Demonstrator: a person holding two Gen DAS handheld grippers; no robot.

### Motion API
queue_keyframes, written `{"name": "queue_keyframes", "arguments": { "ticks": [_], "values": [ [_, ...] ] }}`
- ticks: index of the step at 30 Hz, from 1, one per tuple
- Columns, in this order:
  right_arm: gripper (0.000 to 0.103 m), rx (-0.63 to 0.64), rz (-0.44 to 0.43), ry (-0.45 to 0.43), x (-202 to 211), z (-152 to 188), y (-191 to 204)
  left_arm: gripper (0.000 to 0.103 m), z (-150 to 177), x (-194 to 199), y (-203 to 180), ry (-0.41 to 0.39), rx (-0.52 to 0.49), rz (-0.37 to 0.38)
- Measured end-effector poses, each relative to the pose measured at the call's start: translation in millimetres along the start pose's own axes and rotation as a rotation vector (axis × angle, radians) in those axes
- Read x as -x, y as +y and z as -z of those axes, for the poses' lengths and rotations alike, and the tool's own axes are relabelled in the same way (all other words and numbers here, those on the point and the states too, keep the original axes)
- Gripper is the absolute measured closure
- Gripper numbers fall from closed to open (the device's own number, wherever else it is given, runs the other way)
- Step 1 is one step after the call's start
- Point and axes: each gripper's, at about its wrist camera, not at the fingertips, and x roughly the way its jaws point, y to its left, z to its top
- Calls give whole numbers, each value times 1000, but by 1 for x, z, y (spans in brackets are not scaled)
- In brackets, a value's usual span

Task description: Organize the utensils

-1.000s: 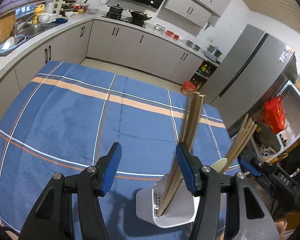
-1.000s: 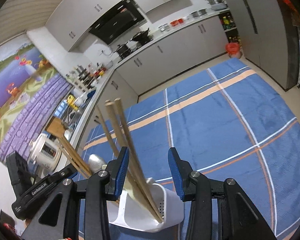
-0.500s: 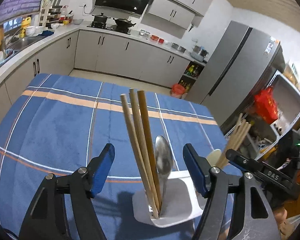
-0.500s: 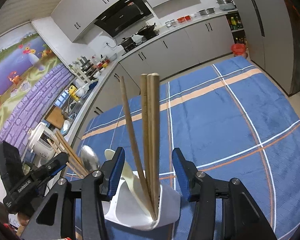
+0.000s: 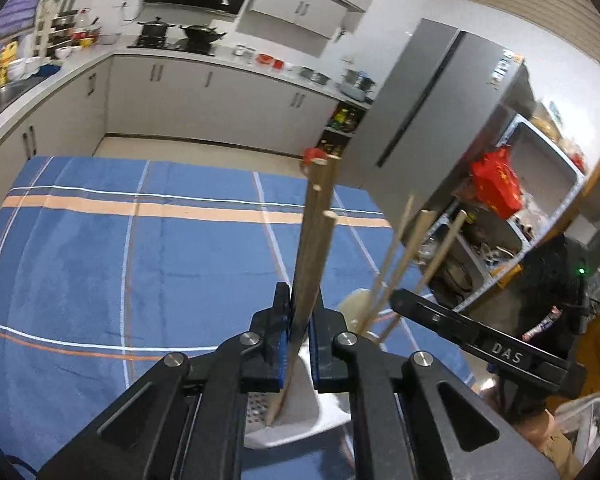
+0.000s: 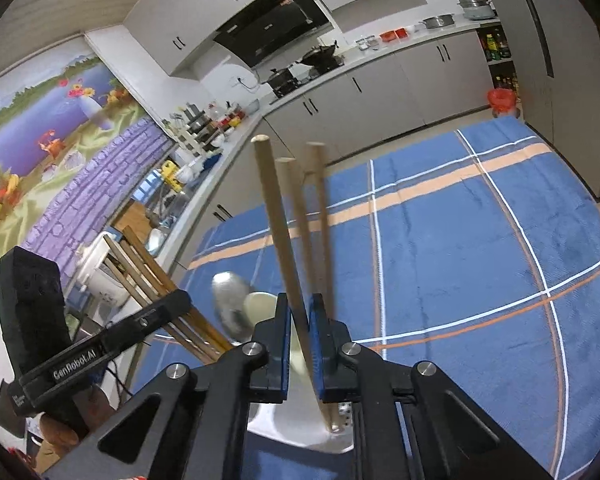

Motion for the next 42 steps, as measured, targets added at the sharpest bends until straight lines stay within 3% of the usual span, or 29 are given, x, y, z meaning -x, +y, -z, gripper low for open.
{"name": "queue_keyframes", "arguments": {
  "ticks": [3, 10, 16, 19, 21, 23, 26, 27, 28, 29, 30, 31, 42],
  "values": [
    [93, -3, 1, -2, 3, 4, 0, 94, 5, 0, -2, 18, 2, 8],
    [92, -10, 95, -33, 13, 11, -8, 94, 13, -4, 6, 50, 37, -52],
    [84, -6, 131, -51, 22, 13, -10, 94, 17, 2, 16, 40, 80, -83],
    [72, -14, 144, -54, 25, 14, -12, 94, 18, 6, 18, 29, 81, -106],
    [58, -15, 152, -57, 25, 14, -12, 83, 19, 8, 20, 25, 90, -117],
    [58, -12, 163, -56, 23, 14, -13, 70, 19, 9, 23, 19, 105, -125],
    [58, 0, 167, -47, 18, 13, -13, 67, 21, 10, 29, 11, 135, -126],
    [58, 3, 168, -41, 15, 12, -13, 71, 20, 9, 30, 14, 131, -119],
    [59, 3, 167, -36, 13, 12, -14, 78, 21, 9, 29, 14, 124, -119],
    [72, 0, 164, -31, 11, 13, -13, 96, 21, 7, 29, 19, 117, -118],
    [90, -5, 160, -21, 9, 12, -13, 96, 21, 6, 28, 30, 111, -114],
    [95, -16, 151, -9, 7, 11, -15, 96, 22, 8, 28, 25, 113, -115],
    [101, 14, 147, -38, 18, 15, -6, 97, 21, 30, 12, -44, 88, -125]
  ]
}}
